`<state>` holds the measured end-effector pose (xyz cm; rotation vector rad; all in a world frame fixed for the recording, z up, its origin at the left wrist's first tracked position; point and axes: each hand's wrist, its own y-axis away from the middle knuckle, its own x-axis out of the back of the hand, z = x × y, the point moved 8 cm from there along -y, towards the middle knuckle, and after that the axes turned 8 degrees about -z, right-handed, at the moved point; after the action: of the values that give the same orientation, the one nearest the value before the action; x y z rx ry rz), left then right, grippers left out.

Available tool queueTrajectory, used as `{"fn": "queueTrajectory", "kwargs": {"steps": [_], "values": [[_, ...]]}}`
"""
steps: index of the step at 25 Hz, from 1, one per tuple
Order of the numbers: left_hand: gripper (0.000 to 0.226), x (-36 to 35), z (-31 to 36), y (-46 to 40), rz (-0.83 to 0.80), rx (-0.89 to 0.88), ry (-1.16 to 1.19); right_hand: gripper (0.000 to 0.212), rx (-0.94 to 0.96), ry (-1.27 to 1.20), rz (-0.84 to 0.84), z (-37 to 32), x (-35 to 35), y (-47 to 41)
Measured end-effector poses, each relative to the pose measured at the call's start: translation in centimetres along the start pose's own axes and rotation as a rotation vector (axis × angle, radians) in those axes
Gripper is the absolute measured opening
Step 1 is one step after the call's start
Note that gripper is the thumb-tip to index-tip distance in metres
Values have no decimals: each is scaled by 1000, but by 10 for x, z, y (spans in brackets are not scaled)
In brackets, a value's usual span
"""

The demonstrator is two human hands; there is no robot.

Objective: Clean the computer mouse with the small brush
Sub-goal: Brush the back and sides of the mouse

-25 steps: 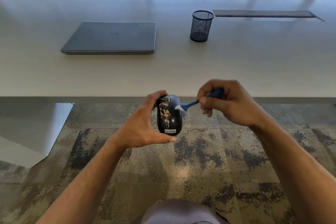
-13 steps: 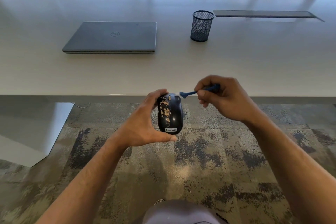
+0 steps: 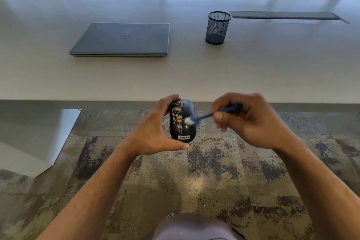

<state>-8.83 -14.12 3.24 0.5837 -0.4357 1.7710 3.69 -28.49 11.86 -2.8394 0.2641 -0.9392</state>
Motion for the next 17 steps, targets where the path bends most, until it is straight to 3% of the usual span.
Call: {"fn": "queueTrajectory", "kwargs": {"steps": [2, 5, 9, 13, 17], "values": [[122, -2, 0, -1, -7, 1, 1, 10, -5, 123, 107, -4, 10, -6], [123, -2, 1, -1, 2, 6, 7, 9, 4, 285, 106, -9, -2, -11], [124, 1, -2, 1, 23, 17, 19, 5, 53, 275, 77, -15, -8, 0], [123, 3, -1, 1, 43, 16, 40, 18, 116, 287, 33, -22, -25, 18], [125, 4, -2, -2, 44, 20, 35, 11, 138, 330, 15, -20, -37, 30]]}}
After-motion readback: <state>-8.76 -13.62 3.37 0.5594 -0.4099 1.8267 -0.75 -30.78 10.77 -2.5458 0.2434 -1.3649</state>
